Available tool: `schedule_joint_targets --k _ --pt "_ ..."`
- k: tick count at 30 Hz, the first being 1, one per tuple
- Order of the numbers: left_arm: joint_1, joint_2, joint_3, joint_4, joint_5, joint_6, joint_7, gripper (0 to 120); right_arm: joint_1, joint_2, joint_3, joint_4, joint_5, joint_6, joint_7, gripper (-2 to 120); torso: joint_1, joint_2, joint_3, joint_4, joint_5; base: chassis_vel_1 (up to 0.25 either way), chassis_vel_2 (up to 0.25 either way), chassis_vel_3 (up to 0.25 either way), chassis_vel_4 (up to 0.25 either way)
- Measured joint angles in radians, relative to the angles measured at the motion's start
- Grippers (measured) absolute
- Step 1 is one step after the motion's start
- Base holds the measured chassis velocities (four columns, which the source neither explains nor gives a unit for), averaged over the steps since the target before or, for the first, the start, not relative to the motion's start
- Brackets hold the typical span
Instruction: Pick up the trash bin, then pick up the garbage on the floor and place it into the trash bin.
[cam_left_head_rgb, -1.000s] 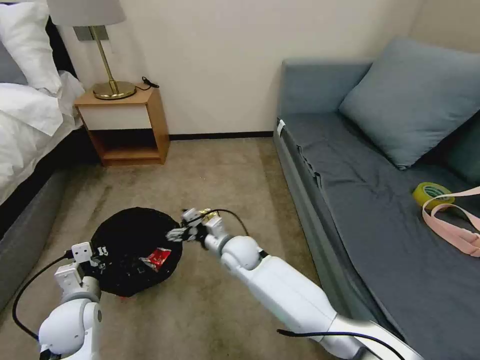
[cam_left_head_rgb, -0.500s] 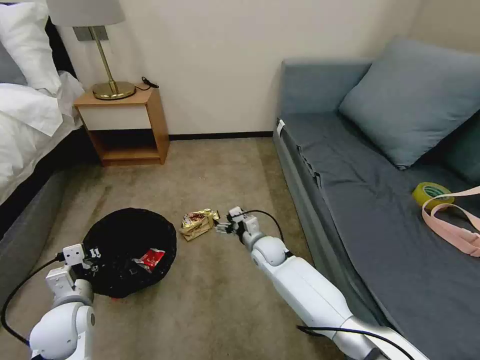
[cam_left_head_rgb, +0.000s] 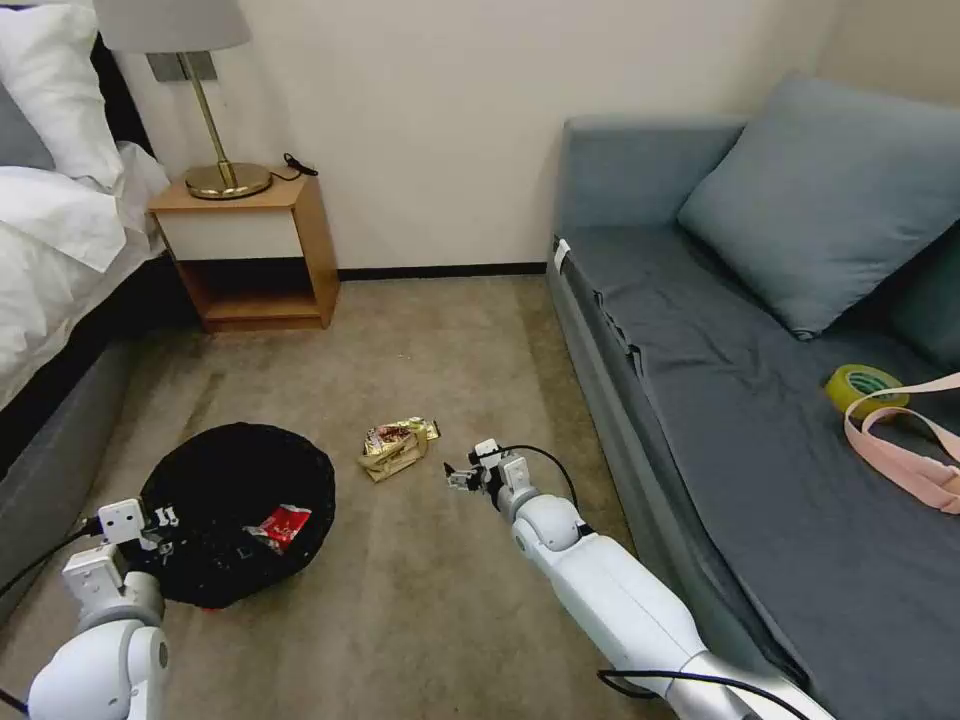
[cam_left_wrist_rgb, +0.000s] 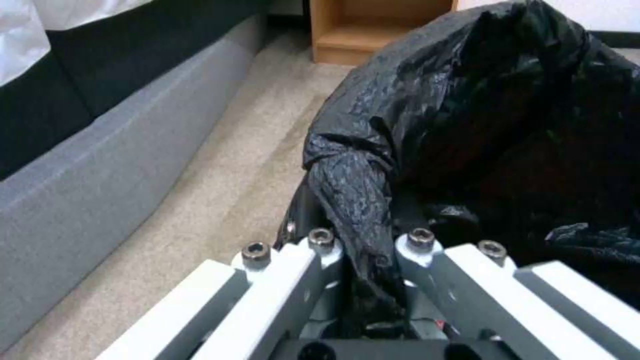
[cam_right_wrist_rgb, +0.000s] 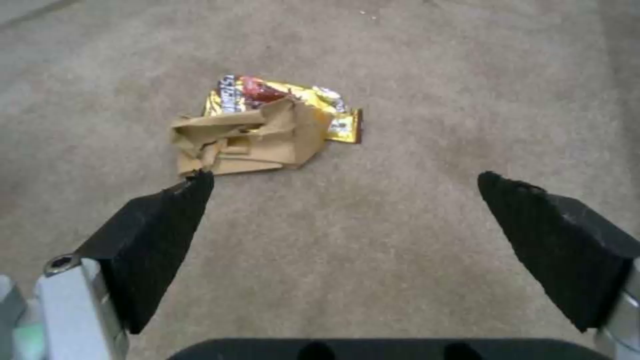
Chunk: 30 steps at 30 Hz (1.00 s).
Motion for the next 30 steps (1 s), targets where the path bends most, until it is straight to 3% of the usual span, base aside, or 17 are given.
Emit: schedule_joint_targets --k 11,30 --pt "0.003 -0.002 0.001 -0.004 0.000 -0.001 0.000 3 -0.012 -0.005 0.006 0.013 0.015 0.013 -0.024 100 0.000 0.000 0.000 -0.0001 -0.0001 -0.043 0.045 0.047 -0.048" --pt "-0.010 0.005 -0.015 0.015 -0.010 -0.006 0.001 3 -0.026 0.004 0.006 0.008 -0.007 0.032 -0.033 100 0.000 0.000 0.000 -0.0001 -0.0001 -0.212 0.227 0.228 -0.222"
